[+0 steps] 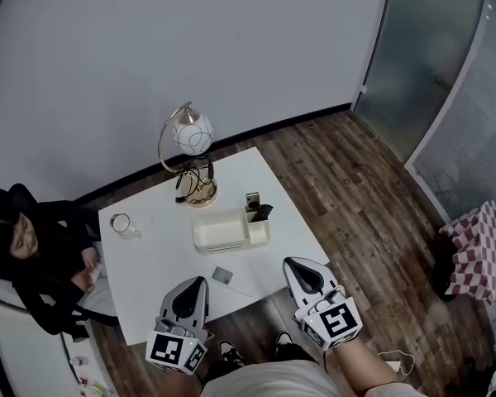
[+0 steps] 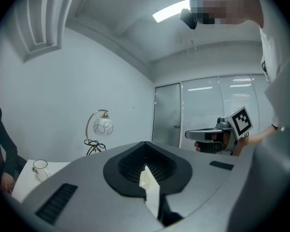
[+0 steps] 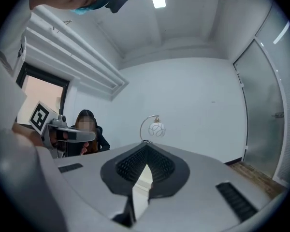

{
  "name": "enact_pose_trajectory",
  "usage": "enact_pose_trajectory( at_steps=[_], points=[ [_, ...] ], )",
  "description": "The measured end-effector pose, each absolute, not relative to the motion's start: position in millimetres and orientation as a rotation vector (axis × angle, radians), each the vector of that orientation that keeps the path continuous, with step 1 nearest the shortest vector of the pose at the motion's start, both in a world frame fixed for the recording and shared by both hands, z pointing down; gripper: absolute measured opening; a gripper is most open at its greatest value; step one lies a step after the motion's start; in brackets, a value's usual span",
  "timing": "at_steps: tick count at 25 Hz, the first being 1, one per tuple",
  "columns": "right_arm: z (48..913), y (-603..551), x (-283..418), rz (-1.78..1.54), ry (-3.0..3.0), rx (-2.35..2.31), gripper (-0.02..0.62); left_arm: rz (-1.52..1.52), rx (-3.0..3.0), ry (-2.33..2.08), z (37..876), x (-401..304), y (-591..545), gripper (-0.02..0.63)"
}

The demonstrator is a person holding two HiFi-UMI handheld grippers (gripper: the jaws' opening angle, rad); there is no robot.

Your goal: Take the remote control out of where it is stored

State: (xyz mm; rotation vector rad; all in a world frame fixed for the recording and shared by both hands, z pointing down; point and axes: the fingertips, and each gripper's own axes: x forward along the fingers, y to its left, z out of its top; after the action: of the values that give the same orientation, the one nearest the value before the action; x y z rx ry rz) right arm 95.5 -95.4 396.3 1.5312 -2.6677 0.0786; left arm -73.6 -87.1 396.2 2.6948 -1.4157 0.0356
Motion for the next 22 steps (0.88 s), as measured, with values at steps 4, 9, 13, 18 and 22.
enact_pose_trajectory(
  at_steps=[4, 9, 13, 18, 22],
  points=[
    [394.5, -95.2, 110.8, 0.056, -2.646, 1.552, 0.009, 0.047, 2.72, -1.436, 390.5, -66.2, -84.7, 0.008],
    [400.1, -97.2, 112.7, 0.077, -2.63, 1.561, 0.009, 0.029, 2.745, -1.439, 384.8, -64.1, -80.3, 0.006],
    [405.4, -102.8, 111.7, 0.089, -2.612, 1.558, 0.009, 0.03, 2.732, -1.428, 386.3, -65.0, -81.1, 0.006],
    [407.3, -107.8, 110.3, 0.105, -2.603, 1.56, 0.011, 0.029, 2.721, -1.434, 387.5, -68.5, -81.3, 0.006],
    [414.5, -116.0, 112.8, 0.113, -2.566, 1.57, 0.011, 0.026, 2.715, -1.439, 387.9, -71.0, -82.9, 0.006]
  ],
)
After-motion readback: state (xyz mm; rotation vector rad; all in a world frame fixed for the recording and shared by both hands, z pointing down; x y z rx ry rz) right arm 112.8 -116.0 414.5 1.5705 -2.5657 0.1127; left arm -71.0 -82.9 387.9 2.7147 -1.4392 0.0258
